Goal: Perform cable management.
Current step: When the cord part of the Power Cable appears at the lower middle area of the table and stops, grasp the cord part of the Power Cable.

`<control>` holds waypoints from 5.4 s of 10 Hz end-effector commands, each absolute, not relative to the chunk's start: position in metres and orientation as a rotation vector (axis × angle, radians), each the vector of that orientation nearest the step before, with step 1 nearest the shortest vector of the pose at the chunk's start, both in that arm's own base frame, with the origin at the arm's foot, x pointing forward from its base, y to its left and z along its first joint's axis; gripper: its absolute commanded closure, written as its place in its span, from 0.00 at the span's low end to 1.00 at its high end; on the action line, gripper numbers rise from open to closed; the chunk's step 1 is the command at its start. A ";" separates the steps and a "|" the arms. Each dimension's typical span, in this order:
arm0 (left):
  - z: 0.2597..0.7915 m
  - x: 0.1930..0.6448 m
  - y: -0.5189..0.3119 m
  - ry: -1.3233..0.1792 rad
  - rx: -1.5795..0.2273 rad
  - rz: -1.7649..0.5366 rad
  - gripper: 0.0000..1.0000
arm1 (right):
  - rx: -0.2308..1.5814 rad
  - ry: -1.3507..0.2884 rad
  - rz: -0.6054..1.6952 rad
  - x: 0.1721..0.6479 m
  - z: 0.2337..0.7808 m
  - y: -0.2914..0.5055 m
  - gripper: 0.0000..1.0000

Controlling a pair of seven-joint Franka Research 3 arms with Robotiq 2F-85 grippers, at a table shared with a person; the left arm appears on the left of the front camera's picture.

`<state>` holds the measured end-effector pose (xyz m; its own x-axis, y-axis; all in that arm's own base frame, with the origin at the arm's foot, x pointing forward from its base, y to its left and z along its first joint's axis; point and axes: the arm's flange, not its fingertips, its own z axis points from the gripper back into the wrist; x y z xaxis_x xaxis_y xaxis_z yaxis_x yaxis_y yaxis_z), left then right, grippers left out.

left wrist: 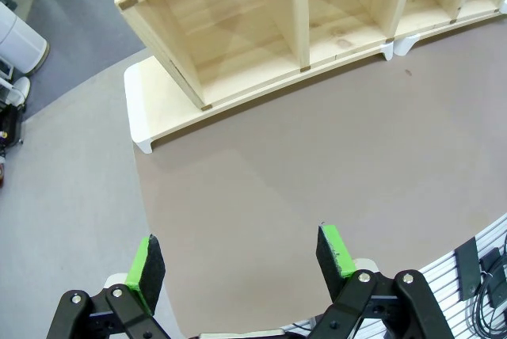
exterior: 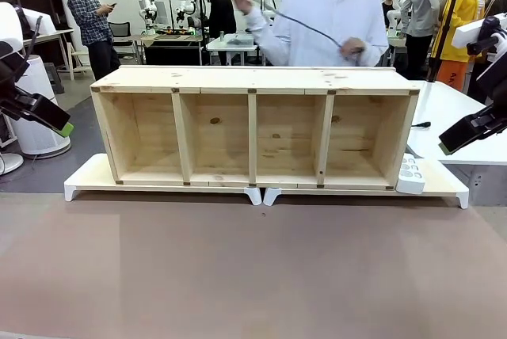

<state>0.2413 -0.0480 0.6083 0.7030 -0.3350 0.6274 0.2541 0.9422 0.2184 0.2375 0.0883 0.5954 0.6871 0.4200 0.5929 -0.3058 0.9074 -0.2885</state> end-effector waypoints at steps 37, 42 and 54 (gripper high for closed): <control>0.608 0.244 -0.050 -0.727 0.125 -0.330 0.00 | -0.175 -0.704 0.401 0.238 0.595 0.086 0.00; 0.608 0.244 -0.050 -0.727 0.125 -0.330 0.00 | -0.175 -0.704 0.401 0.238 0.595 0.086 0.00; 0.608 0.244 -0.050 -0.727 0.125 -0.330 0.00 | -0.175 -0.704 0.401 0.238 0.595 0.086 0.00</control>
